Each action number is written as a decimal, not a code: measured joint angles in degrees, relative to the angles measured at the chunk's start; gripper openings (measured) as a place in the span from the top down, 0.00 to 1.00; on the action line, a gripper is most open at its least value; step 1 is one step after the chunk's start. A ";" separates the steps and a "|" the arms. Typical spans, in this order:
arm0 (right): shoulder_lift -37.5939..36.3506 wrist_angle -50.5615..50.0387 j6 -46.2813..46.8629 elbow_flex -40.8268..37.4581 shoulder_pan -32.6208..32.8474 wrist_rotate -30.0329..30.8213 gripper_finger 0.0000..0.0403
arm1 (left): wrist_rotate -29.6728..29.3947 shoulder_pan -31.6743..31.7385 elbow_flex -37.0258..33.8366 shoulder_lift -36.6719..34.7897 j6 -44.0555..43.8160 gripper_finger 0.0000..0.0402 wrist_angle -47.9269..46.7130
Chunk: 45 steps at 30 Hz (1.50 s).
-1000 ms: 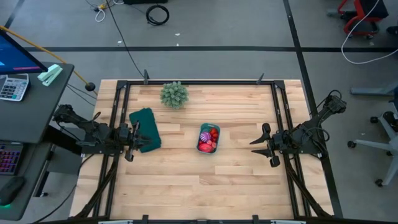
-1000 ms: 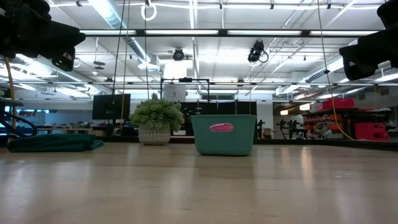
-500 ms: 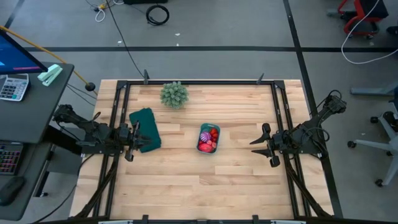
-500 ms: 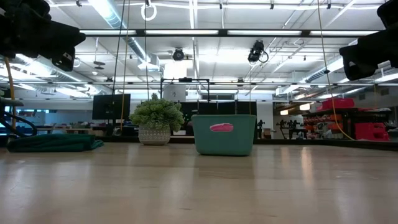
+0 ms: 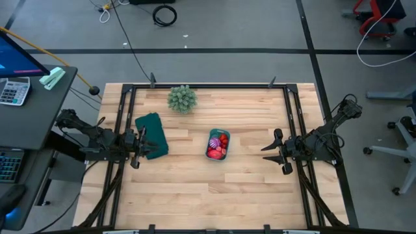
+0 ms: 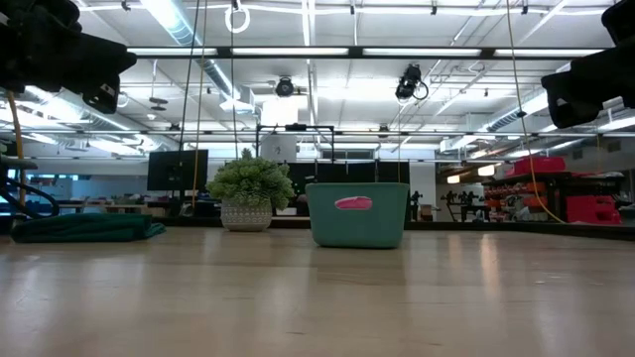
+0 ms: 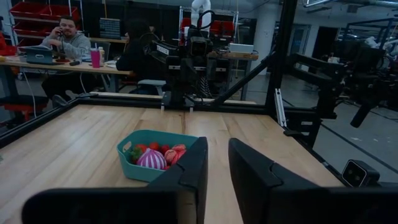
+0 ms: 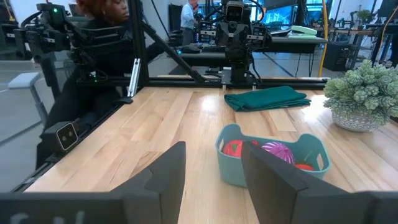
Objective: Pick and placing Produce into tupperware
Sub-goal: Return to Home Position
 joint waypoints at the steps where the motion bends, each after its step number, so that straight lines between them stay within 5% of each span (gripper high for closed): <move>1: 0.01 0.00 0.00 0.00 0.00 0.00 0.59 | 0.00 -0.02 0.00 0.00 0.00 0.82 0.01; 45: 0.01 0.01 0.00 0.00 0.01 0.01 0.59 | 0.00 0.00 0.00 0.00 -0.02 0.80 -0.01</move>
